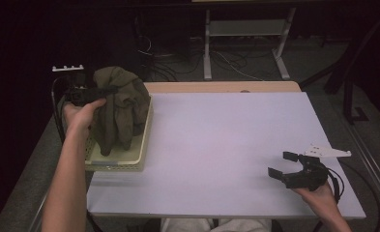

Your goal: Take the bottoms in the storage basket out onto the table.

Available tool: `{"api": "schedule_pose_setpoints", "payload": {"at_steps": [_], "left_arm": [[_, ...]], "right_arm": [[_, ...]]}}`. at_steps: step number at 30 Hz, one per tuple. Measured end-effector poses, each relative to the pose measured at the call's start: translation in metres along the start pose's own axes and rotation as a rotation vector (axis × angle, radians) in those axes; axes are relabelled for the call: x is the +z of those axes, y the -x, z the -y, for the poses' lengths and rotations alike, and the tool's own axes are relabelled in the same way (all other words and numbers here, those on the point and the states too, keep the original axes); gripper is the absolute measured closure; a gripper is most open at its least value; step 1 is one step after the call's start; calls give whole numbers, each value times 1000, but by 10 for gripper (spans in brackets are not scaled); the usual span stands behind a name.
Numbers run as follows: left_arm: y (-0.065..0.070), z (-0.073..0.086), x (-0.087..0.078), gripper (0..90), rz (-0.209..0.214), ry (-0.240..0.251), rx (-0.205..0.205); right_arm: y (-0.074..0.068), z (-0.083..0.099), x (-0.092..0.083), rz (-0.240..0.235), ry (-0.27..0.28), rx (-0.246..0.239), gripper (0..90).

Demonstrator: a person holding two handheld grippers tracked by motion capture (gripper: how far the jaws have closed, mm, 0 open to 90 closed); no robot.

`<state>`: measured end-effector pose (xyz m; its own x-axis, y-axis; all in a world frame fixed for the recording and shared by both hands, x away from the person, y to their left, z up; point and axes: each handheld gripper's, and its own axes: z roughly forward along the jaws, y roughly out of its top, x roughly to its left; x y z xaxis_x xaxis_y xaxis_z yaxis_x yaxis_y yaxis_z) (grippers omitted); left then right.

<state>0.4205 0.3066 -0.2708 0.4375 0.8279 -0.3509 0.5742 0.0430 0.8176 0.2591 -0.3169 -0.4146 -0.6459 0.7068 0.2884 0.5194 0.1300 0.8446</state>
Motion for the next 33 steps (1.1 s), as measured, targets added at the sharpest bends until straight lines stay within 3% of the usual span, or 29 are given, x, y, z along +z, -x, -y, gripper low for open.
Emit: {"api": "schedule_pose_setpoints", "payload": {"at_steps": [15, 21, 33], "left_arm": [[18, -25, -29, 763, 60, 30, 62], [26, -32, -36, 763, 71, 20, 92], [56, -59, -45, 764, 132, -1, 213]], "right_arm": [[0, 0, 1, 1, 4, 3, 7], [0, 0, 0, 2, 6, 0, 7], [0, 0, -1, 2, 5, 3, 7]]}}
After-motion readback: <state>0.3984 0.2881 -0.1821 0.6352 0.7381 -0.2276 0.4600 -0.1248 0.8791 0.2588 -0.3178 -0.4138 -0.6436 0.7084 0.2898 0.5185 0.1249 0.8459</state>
